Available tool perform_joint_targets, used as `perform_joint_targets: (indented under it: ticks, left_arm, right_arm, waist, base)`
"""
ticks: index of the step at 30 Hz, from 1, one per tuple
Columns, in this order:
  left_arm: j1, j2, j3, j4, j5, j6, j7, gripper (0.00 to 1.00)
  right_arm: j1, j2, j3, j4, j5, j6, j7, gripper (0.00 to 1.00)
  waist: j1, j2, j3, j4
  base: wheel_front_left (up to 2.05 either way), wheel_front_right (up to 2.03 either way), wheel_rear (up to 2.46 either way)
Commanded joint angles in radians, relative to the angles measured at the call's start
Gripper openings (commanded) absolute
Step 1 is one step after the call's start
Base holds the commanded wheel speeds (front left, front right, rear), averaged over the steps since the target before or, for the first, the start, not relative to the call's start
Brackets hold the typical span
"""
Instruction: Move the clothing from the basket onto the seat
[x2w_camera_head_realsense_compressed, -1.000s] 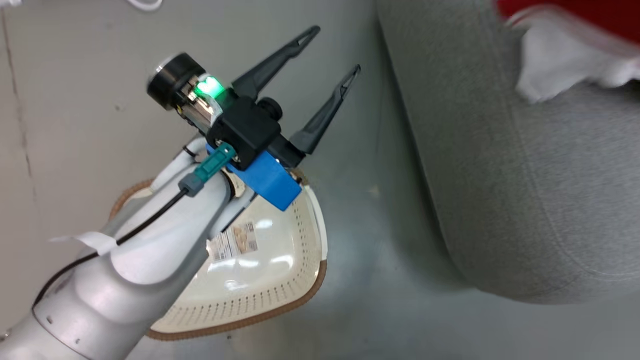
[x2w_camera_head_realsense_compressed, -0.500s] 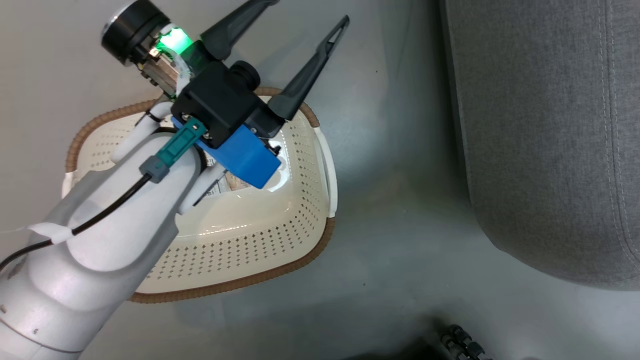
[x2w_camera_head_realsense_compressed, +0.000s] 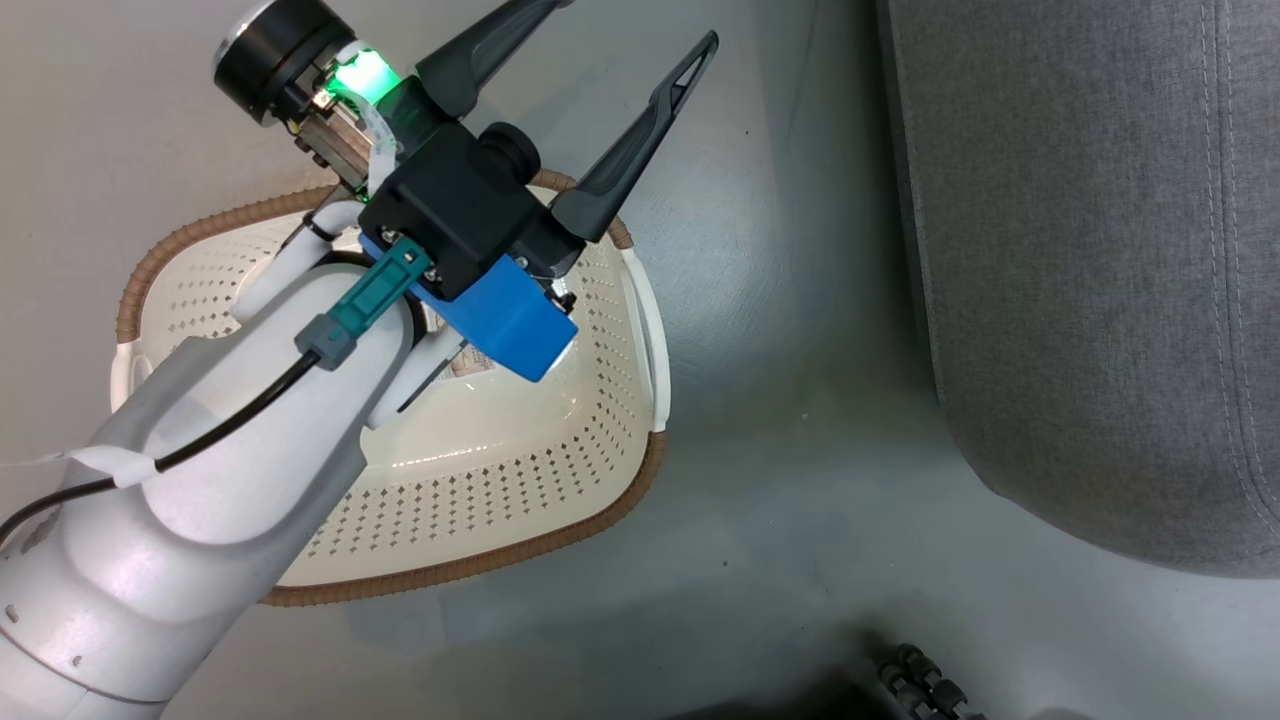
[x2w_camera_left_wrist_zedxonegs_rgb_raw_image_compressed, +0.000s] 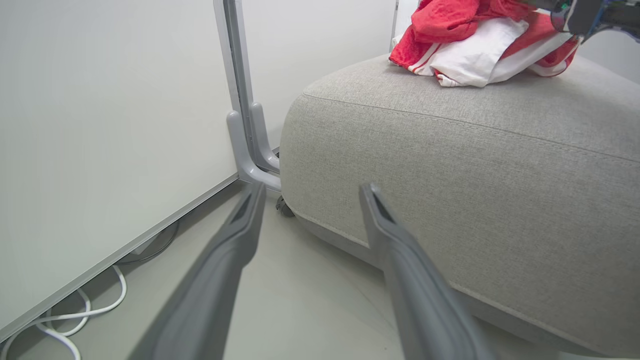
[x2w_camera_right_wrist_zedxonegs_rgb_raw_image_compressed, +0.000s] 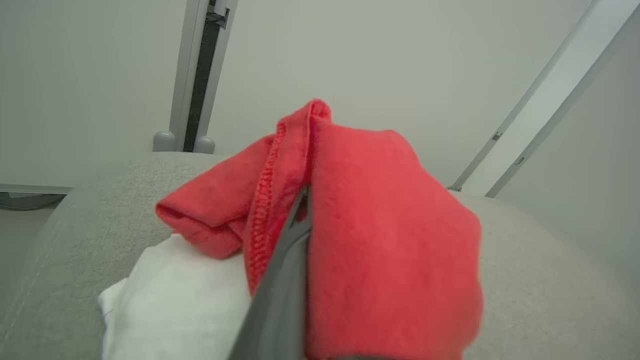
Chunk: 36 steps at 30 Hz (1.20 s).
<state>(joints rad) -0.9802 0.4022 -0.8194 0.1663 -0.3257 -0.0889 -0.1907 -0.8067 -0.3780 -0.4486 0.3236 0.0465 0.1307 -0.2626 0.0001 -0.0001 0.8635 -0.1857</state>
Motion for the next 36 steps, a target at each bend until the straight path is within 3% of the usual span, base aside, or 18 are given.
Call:
perform_joint_targets:
  ticks: [1,5,6,8,21,28,36]
  left_arm:
    - [-0.005,0.003,0.003,0.001,-0.002,0.001,-0.003,1.0]
    - [0.007,0.004,-0.002,0.012,-0.006,0.007,-0.008,1.0]
    - [0.008,0.002,-0.004,0.013,-0.006,0.008,-0.009,1.0]
    - [0.009,-0.003,-0.005,0.019,-0.007,0.01,-0.017,1.0]
    - [0.162,-0.078,0.043,0.103,-0.074,0.053,-0.074,1.0]
    - [0.323,-0.108,0.219,0.038,-0.071,0.09,-0.075,1.0]
    - [0.509,-0.173,0.445,-0.005,-0.02,0.082,-0.075,1.0]
  right_arm:
    - [0.02,0.009,0.002,0.001,-0.002,0.0,-0.003,0.0]
    - [0.055,0.051,0.0,-0.005,-0.004,0.0,-0.003,0.0]
    - [0.061,0.061,-0.004,-0.01,0.004,0.0,-0.004,0.26]
    - [0.078,0.076,-0.017,-0.029,0.011,0.0,-0.004,1.0]
    - [0.388,0.193,0.082,-0.182,-0.043,0.0,-0.004,1.0]
    - [0.535,0.237,0.189,-0.305,-0.037,0.0,-0.003,1.0]
    - [0.617,0.273,0.318,-0.368,-0.041,0.0,-0.003,1.0]
  waist:
    - [-0.0001,0.0001,-0.002,0.0]
    - [-0.0001,0.0001,-0.017,-0.007]
    - [-0.0001,0.0001,-0.022,-0.008]
    - [-0.0001,0.0001,-0.04,-0.01]
    - [-0.0001,0.0001,-0.317,0.003]
    - [-0.0001,0.0001,-0.466,0.055]
    - [-0.0001,0.0001,-0.575,0.132]
  base:
    - [0.0,0.0,0.0]
    - [0.0,0.0,0.0]
    - [0.0,0.0,0.0]
    - [0.0,0.0,0.0]
    - [0.0,0.0,0.0]
    - [0.0,0.0,0.0]
    - [0.0,0.0,0.0]
